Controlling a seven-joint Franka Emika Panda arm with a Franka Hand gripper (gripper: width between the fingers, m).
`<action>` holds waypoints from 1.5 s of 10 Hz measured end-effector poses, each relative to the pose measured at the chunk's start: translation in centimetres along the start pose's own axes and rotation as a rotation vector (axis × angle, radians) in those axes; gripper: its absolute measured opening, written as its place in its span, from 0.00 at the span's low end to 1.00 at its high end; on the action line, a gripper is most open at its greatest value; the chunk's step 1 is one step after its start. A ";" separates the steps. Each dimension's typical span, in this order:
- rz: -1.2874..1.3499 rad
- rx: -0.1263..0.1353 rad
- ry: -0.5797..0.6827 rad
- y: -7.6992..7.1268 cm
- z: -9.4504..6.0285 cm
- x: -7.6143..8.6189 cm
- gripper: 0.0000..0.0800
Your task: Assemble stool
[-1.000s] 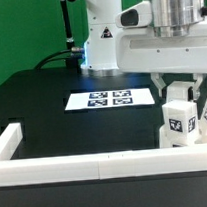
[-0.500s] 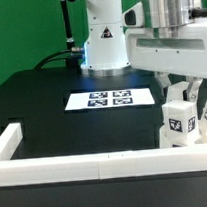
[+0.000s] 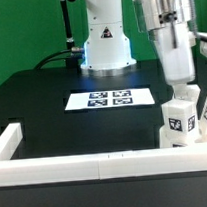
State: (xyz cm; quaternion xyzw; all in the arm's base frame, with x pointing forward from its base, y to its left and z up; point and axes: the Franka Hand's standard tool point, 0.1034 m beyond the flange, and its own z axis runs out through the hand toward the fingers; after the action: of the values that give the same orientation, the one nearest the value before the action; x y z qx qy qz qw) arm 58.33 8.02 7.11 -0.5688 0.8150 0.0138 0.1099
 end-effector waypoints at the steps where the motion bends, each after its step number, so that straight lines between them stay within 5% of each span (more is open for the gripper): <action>1: 0.017 0.001 0.000 0.0 0.0 0.0 0.42; 3: 0.024 0.000 0.000 0.0 0.0 0.0 0.42; 4: 0.022 -0.001 0.001 0.0 0.1 0.0 0.69; 5: -0.018 -0.005 0.001 0.1 0.1 0.0 0.69; 6: -0.117 -0.064 -0.019 0.4 -0.4 -0.3 0.79; 9: -0.437 -0.066 -0.062 0.1 -3.1 -1.9 0.81; 13: -0.728 -0.060 -0.057 0.1 -3.2 -2.0 0.81; 15: -1.101 -0.082 -0.022 0.0 -3.2 -2.1 0.81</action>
Offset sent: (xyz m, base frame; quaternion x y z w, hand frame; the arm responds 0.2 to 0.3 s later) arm 0.0000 0.0000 0.0000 0.0000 0.0000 0.0000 1.0000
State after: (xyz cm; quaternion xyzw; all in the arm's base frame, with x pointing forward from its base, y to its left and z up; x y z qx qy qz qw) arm 58.54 9.49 10.67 -0.9147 0.3946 -0.0079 0.0871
